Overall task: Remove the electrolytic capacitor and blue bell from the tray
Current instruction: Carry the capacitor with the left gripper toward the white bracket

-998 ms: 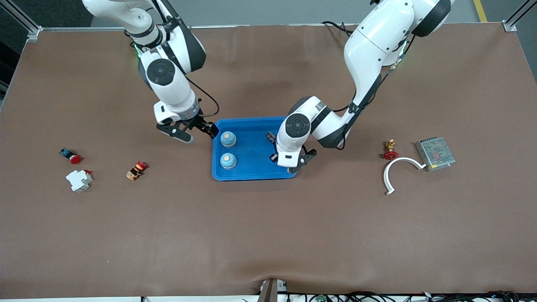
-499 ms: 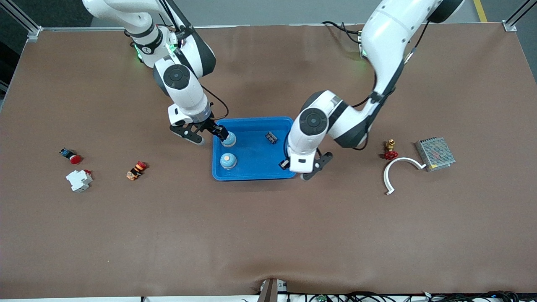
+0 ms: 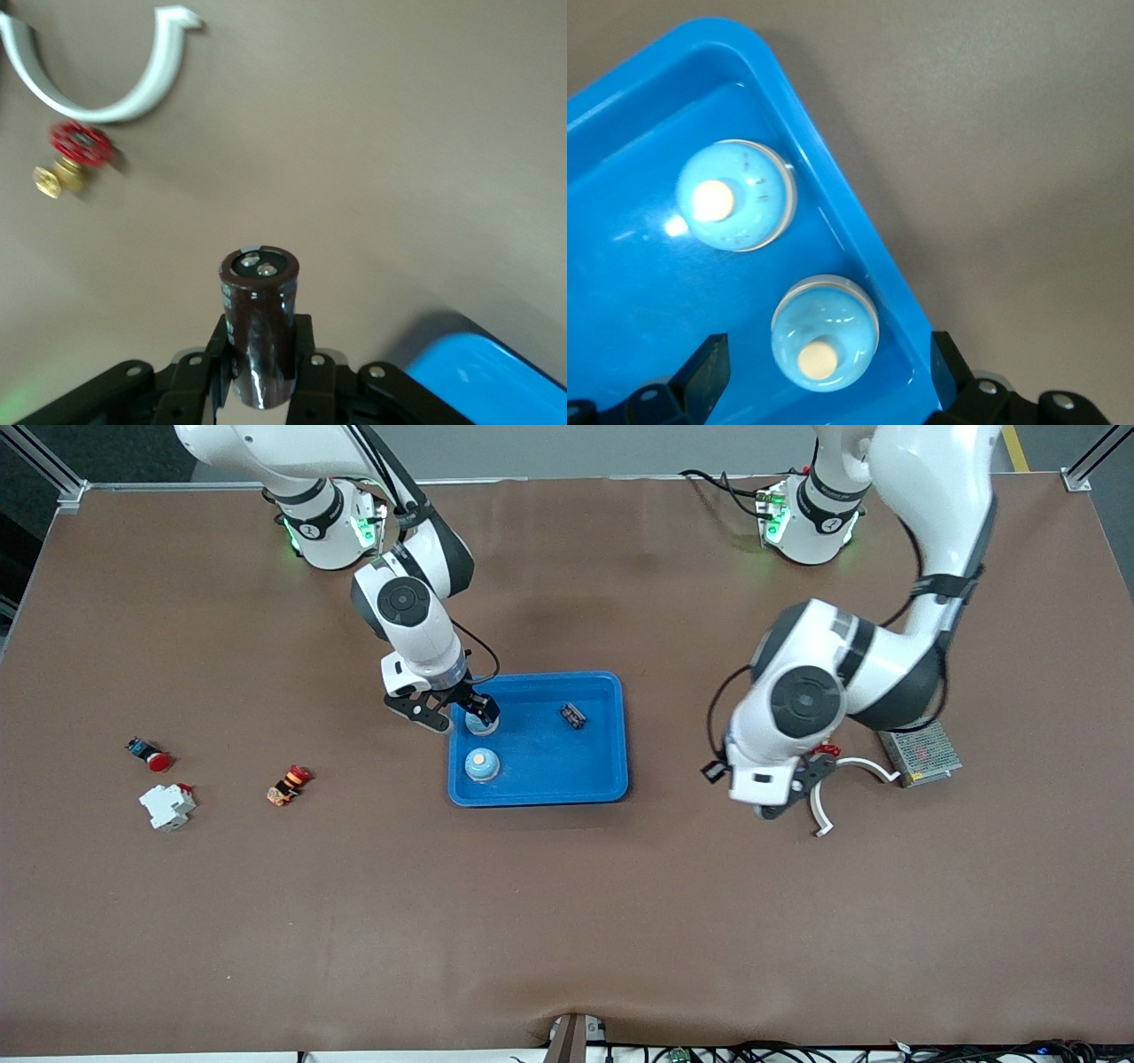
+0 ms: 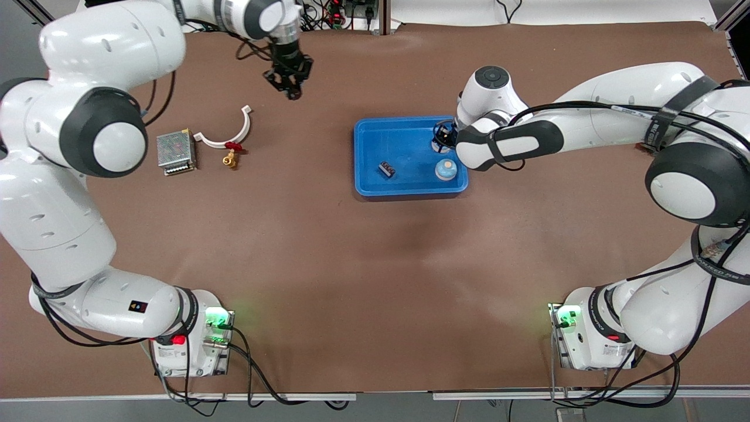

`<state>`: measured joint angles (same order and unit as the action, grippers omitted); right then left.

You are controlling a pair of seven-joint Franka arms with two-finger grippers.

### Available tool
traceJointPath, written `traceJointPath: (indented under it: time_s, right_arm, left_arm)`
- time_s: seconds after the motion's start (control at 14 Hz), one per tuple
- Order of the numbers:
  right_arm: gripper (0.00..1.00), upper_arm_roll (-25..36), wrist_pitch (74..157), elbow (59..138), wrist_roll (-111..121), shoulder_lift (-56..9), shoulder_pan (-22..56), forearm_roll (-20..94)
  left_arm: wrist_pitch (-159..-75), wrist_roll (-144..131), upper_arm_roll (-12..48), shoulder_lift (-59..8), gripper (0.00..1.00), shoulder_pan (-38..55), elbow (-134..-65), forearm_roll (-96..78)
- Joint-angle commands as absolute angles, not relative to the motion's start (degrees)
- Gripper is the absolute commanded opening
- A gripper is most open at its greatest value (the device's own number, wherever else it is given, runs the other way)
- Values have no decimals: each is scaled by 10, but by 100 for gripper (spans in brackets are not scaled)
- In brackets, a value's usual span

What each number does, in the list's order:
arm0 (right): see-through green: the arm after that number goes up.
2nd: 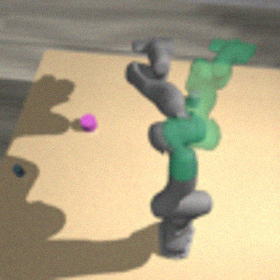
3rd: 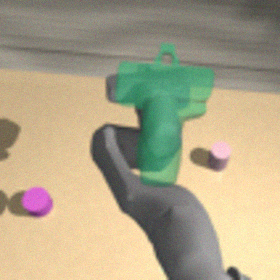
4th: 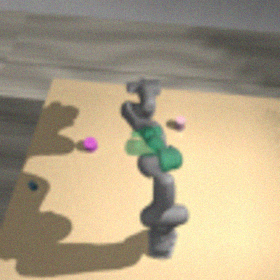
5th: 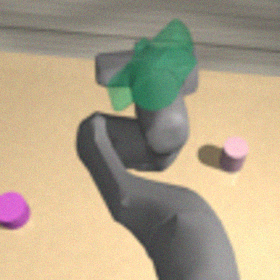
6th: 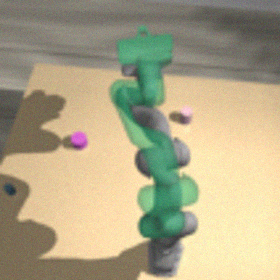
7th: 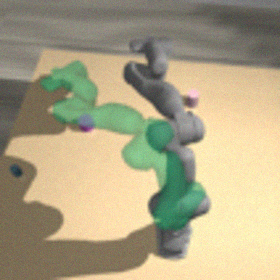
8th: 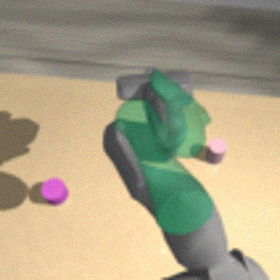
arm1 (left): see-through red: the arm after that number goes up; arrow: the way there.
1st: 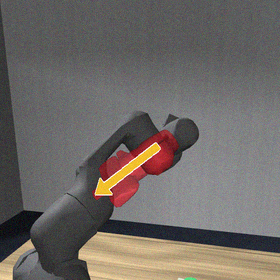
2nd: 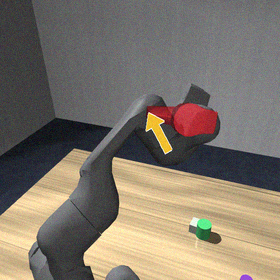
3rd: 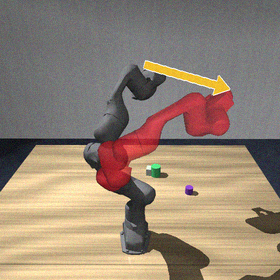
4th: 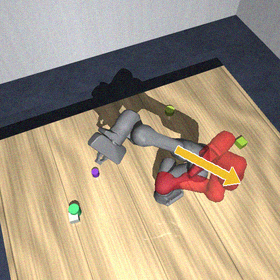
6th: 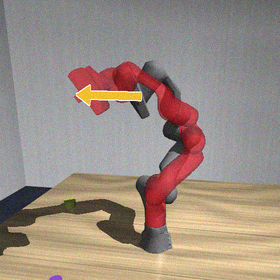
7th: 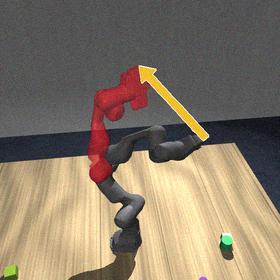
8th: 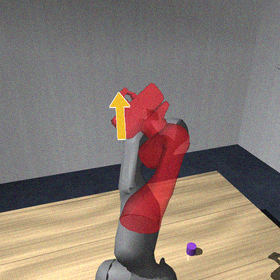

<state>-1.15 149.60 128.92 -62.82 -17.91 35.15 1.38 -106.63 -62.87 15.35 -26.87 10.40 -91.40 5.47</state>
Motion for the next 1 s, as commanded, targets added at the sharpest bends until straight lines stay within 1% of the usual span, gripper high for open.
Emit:
traceJointPath:
  time_s: [0.0,0.21,0.36,0.5,0.93]
  right_arm:
    - [100,-9,1501,1291,-643,-186,355,17]
    - [100,-11,1508,1291,-656,-197,356,17]
    - [100,-11,1513,1291,-656,-200,358,23]
    - [100,-11,1521,1290,-657,-207,360,32]
    - [100,-11,1551,1288,-657,-228,378,57]
  left_arm:
    - [-1064,-546,159,-233,0,40,-982,61]
    - [-1064,-497,158,-222,0,-17,-1019,62]
    - [-1065,-490,158,-200,0,-48,-1059,65]
    - [-1065,-455,160,-192,0,-92,-1078,90]
    - [-1096,-397,159,-215,0,-153,-1092,101]
